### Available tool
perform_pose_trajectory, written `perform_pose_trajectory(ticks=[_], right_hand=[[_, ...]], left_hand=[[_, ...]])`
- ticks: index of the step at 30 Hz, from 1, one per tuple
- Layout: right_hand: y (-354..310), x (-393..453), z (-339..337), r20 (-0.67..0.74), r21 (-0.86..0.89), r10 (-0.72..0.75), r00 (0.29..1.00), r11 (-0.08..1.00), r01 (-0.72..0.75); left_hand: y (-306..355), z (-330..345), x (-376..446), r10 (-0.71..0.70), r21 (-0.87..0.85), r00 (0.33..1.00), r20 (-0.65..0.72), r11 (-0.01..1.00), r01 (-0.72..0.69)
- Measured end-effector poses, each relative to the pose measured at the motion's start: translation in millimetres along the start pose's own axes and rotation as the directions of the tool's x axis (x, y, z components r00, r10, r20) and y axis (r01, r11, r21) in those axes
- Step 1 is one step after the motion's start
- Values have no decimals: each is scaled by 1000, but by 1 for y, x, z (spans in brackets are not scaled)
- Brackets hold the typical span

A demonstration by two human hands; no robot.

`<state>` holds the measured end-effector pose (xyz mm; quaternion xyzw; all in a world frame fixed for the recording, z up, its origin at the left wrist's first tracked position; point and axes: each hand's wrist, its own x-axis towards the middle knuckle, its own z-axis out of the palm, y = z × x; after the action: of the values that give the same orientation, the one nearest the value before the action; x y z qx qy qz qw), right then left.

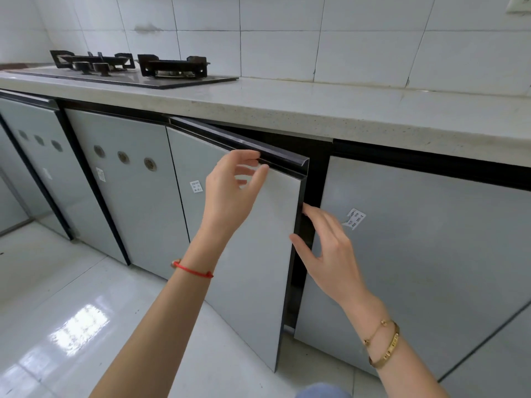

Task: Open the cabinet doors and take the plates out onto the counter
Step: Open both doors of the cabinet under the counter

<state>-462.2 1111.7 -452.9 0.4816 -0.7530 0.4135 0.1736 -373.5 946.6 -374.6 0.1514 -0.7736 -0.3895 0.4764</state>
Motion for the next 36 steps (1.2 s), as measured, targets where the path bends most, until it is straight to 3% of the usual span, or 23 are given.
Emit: perform_pose_trajectory(ticks=[4,10,17,29,36], right_hand=[[-25,-16,8,13,48,-87,996,995,86],[-46,-30,31,32,97,-231,972,969,227],[-62,-31,68,12,154,-411,912,901,404],[-124,-12,136,0,307,-632,775,738,601],[-167,11,187,20,337,-705,709,673,659]], left_hand=[[-3,-13,-35,124,116,992,-25,986,-121],[-4,-49,-65,152,144,988,-32,979,-146],[6,-93,-80,130,164,991,-26,979,-124],[-17,-167,-110,127,315,981,-146,946,-76],[-35,-226,-110,172,458,929,-327,889,-3]])
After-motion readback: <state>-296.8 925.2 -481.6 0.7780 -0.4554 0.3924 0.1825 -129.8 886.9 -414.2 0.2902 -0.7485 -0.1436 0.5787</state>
